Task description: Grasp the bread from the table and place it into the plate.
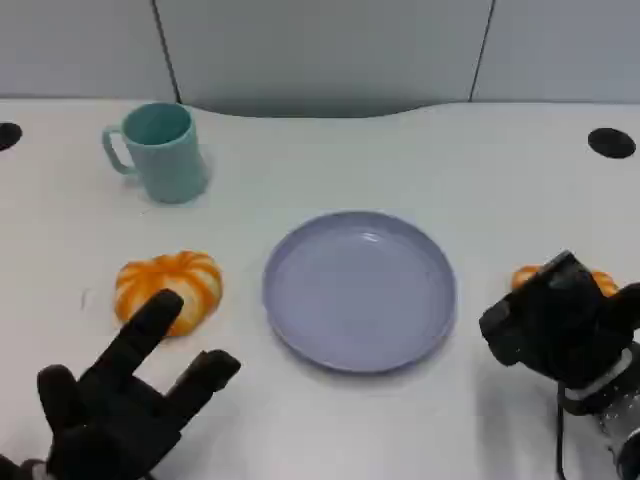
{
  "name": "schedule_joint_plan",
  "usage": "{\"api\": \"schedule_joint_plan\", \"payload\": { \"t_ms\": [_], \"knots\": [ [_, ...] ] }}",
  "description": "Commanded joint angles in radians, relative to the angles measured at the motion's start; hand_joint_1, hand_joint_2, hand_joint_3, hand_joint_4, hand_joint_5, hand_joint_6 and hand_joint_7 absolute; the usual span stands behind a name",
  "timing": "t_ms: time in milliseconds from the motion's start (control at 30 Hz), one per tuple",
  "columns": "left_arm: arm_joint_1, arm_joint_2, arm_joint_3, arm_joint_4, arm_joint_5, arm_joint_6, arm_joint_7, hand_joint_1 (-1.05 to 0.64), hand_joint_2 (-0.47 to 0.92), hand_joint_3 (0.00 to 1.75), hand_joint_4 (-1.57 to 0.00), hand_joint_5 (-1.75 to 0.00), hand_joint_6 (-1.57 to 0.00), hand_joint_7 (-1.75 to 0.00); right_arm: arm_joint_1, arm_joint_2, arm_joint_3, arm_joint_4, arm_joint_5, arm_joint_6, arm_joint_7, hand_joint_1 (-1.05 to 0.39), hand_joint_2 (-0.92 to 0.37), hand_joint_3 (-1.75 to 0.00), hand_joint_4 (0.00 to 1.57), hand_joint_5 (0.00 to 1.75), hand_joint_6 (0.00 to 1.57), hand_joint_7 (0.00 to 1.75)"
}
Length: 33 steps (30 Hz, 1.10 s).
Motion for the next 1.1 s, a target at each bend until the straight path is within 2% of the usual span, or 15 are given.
{"api": "schedule_joint_plan", "payload": {
  "t_ms": [33, 633, 733, 767, 900, 933, 1000, 1100],
  "knots": [
    [0.002, 0.014, 0.012, 0.003, -0.001, -0.005, 0.005, -0.94, 0.92, 0.23, -0.46, -0.82, -0.7, -0.06, -0.005, -0.015, -0.001, -0.007, -0.002, 0.007, -0.002, -0.51, -0.88, 0.0, 1.55, 0.0, 1.34, 0.0],
    [0.001, 0.01, 0.016, -0.007, 0.002, -0.009, 0.015, -0.94, 0.92, 0.22, -0.46, -0.82, -0.7, -0.05, -0.006, -0.014, 0.0, -0.006, -0.003, 0.016, 0.005, -0.5, -0.88, 0.0, 1.53, 0.01, 1.33, 0.01],
    [0.022, -0.018, 0.022, -0.094, 0.018, -0.096, 0.069, -0.83, 0.92, 0.18, -0.46, -0.8, -0.68, -0.04, -0.012, -0.013, -0.002, -0.003, -0.002, 0.009, 0.006, -0.5, -0.89, -0.01, 1.53, 0.0, 1.32, 0.0],
    [0.036, -0.026, 0.021, -0.153, 0.051, -0.168, 0.11, -0.81, 0.92, 0.16, -0.47, -0.77, -0.68, -0.03, -0.012, -0.017, 0.003, -0.004, -0.009, 0.013, -0.007, -0.51, -0.88, 0.0, 1.54, 0.01, 1.33, 0.0],
    [0.066, -0.033, 0.005, -0.265, 0.108, -0.29, 0.199, -0.81, 0.92, 0.15, -0.53, -0.7, -0.69, -0.03, -0.009, -0.024, 0.012, -0.009, -0.016, 0.021, -0.027, -0.52, -0.86, 0.0, 1.55, 0.01, 1.35, 0.01],
    [0.038, 0.004, 0.014, -0.331, 0.186, -0.387, 0.266, -0.8, 0.92, 0.12, -0.54, -0.69, -0.7, -0.03, -0.003, -0.018, 0.013, -0.019, -0.013, 0.011, -0.024, -0.52, -0.86, 0.0, 1.55, 0.01, 1.35, 0.01],
    [-0.009, 0.056, 0.024, -0.408, 0.29, -0.522, 0.355, -0.77, 0.87, 0.03, -0.58, -0.8, -0.78, -0.06, 0.006, -0.011, 0.013, -0.032, -0.007, -0.002, -0.021, -0.54, -0.87, 0.0, 1.56, 0.01, 1.36, 0.01],
    [-0.084, 0.135, 0.006, -0.432, 0.408, -0.62, 0.451, -0.74, 0.82, 0.01, -0.55, -0.81, -0.78, -0.05, 0.006, -0.004, 0.005, -0.026, 0.003, -0.002, -0.025, -0.54, -0.87, 0.0, 1.56, 0.01, 1.36, 0.01]
  ]
}}
